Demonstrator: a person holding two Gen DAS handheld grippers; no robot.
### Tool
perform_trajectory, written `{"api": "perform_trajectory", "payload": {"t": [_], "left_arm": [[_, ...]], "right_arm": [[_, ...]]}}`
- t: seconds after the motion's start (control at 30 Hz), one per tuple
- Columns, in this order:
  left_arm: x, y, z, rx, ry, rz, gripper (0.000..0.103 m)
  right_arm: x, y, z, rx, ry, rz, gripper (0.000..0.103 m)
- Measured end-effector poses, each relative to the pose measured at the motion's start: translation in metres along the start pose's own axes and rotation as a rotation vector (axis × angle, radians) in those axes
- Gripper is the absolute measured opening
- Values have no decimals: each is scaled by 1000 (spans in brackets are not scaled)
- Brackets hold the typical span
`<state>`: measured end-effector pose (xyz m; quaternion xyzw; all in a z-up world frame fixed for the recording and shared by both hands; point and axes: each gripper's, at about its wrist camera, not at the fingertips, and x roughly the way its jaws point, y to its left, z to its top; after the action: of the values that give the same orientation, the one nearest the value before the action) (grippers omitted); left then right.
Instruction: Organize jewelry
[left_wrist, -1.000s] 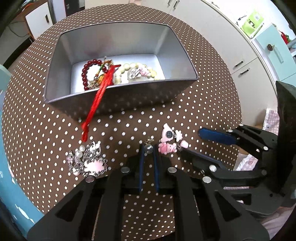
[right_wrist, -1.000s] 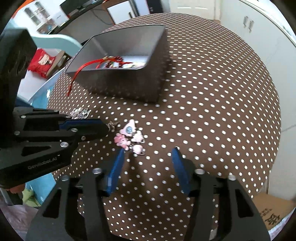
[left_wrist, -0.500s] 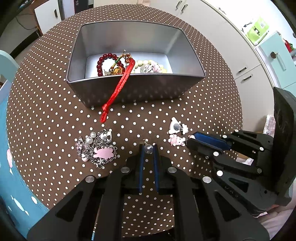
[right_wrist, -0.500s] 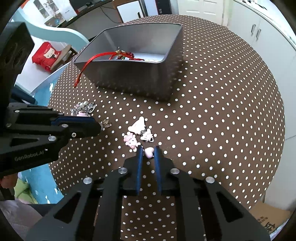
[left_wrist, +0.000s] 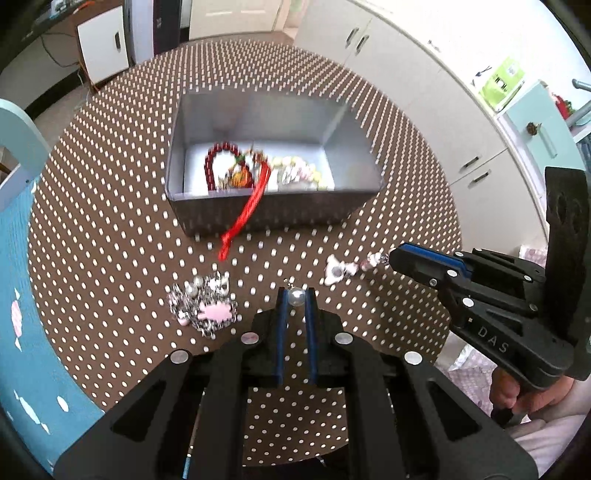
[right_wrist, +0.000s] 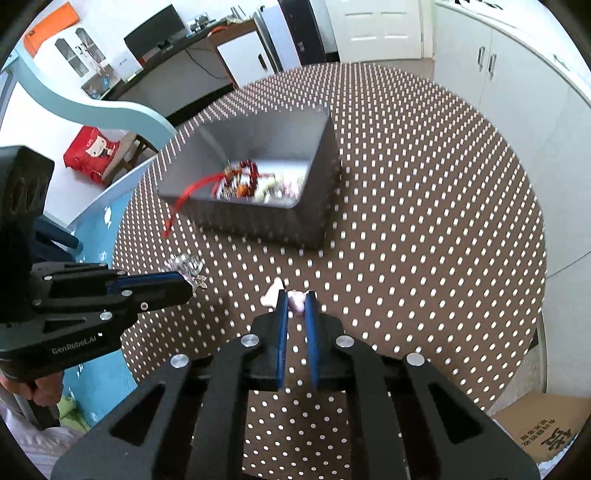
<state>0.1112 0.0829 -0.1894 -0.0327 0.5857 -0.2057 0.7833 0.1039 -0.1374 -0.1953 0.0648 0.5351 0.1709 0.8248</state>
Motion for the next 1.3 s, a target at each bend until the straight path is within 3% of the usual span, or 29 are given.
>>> {"api": "perform_trajectory", "payload": {"t": [0.3,0.5,0.7,0.77,0.83,1.13,1.3], "left_arm": [[-52,6,16,4,-127,-21,9],[-59,6,37,-19,-159,-30,9],[-44,-6,61,-33,-137,-17,9],[-36,-9,70,-40,-114,8,10],[-28,-10,70,-48,-99,8,10],[-19,-15,62,-42,-62,10,15],[-17,-18,49,-28,-51,-3,16]], "right_arm": [[-23,12,30,-41,-95,9,8],[-18,13,54,-66,-113,31,8],[-2,14,65,-94,-62,53,13],[0,13,67,-97,-55,51,36],[0,10,67,-90,-54,52,45],[4,-15,54,-14,-10,36,47],[17,-21,32,-12,62,37,47]]}}
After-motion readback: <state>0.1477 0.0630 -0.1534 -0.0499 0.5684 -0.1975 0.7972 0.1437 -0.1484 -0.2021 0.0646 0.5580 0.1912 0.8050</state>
